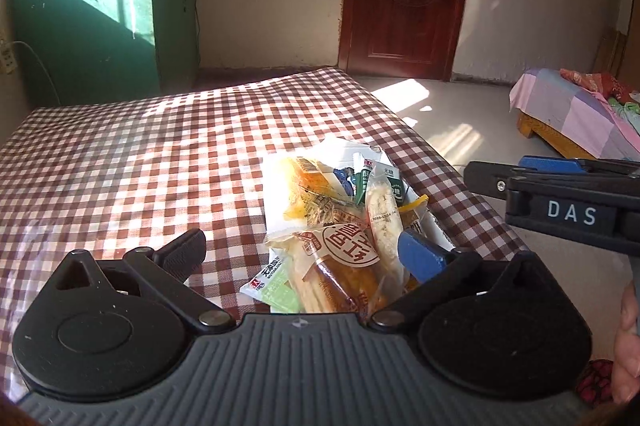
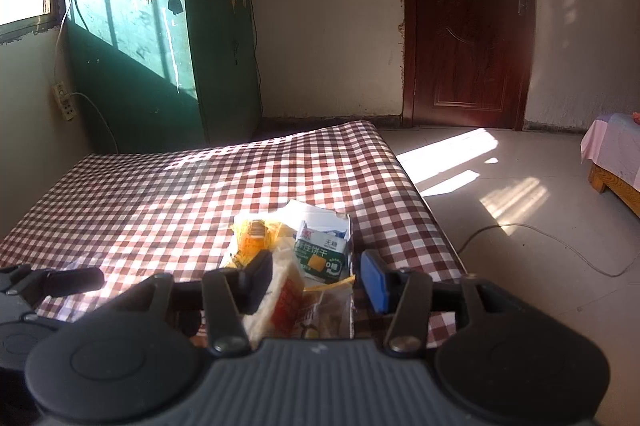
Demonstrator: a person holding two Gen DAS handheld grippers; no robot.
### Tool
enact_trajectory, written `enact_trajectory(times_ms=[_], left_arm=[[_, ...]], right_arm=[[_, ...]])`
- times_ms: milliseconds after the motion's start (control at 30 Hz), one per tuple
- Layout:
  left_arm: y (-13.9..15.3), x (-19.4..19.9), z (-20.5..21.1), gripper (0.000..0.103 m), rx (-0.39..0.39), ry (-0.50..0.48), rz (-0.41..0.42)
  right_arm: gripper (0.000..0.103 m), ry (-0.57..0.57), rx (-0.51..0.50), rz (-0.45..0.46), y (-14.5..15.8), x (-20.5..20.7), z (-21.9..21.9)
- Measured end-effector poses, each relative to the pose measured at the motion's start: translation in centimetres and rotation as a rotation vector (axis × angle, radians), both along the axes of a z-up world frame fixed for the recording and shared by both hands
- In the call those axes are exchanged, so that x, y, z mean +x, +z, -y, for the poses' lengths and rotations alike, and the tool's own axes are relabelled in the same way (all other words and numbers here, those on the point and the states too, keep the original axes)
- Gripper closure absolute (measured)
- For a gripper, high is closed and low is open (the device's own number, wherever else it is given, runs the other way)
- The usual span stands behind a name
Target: Organize snacks
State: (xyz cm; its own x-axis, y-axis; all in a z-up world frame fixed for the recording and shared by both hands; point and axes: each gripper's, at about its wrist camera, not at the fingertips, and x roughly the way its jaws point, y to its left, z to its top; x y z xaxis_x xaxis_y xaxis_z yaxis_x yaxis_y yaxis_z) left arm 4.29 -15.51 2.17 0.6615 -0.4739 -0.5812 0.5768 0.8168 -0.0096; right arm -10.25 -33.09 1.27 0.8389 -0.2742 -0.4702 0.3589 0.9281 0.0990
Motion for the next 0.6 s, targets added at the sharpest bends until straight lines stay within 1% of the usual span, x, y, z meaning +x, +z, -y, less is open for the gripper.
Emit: enact_trajectory(times_ms=[33,133,200,267,333,433,600], left_arm=[[0.3,-0.6,-0.4,0.0,0.009,0.024,0.005],[0.4,-2.5,-1.7,0.0,0.011,0.077,0.0],[0.2,-3.8,-2.5,0.0,0.009,0.108,-0.01],[-0.4,-5.0,-3.1,0.0,0.007,0.122,-0.019],[-1.0,-5.9,-3.3,0.0,0.02,0.132,-0.022],[-2.1,-6.9,-3.2,0.0,0.043,0.126,-0.048],[-2.9,-7.9,-2.8,0.0,0.058,0.109,-0.043]], right_arm=[[0.042,0.006,-0.006,-0.002,0.2,-0.7,-0.2],[0.03,0.027,-0.021,-0.014,0.3,-3.3,-0.9],[0.026,0.03,-0.018,-0.025,-0.1,-5.1,-1.2],[0.023,0.036,0.003,-0.038,-0.8,-6.4,-1.4],[0.022,0.041,0.007,-0.064,-1.8,-7.6,-1.8],[0.022,0.034,0.001,-0.102,-3.1,-8.5,-2.3],[0.021,0.058,0.01,-0.136,-4.8,-9.4,-3.2]])
